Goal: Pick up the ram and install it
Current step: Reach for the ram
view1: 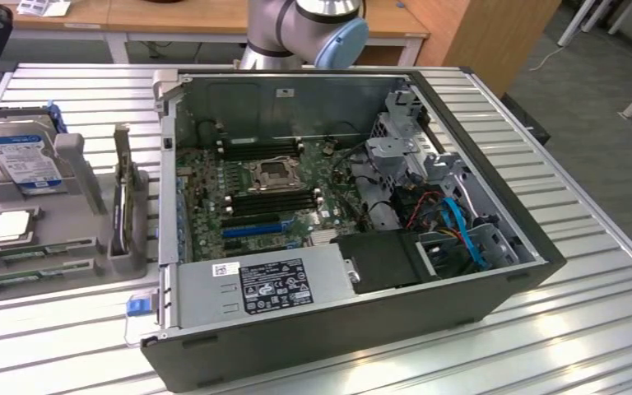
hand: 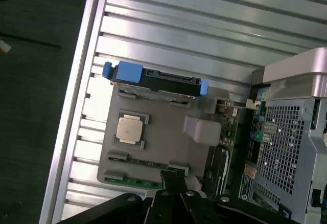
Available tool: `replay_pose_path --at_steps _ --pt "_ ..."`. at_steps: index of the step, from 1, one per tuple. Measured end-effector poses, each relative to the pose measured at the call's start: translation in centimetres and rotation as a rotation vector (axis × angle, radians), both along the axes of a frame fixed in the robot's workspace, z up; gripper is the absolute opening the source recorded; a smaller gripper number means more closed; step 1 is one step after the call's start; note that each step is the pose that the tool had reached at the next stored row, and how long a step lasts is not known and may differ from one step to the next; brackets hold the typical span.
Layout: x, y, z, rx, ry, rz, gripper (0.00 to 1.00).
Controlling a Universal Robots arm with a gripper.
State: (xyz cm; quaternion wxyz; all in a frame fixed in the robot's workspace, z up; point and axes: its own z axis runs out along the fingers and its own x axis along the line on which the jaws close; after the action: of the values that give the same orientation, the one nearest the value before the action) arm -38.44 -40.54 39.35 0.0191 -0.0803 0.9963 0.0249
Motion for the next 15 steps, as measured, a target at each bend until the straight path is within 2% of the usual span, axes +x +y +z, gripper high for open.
replay_pose_path --at_steps 4,15 --pt "0.00 -0.01 0.00 -0.0001 0.0001 -0.062 0.11" --pt "0.00 0.00 0.00 0.0000 0.0000 -0.069 0.11"
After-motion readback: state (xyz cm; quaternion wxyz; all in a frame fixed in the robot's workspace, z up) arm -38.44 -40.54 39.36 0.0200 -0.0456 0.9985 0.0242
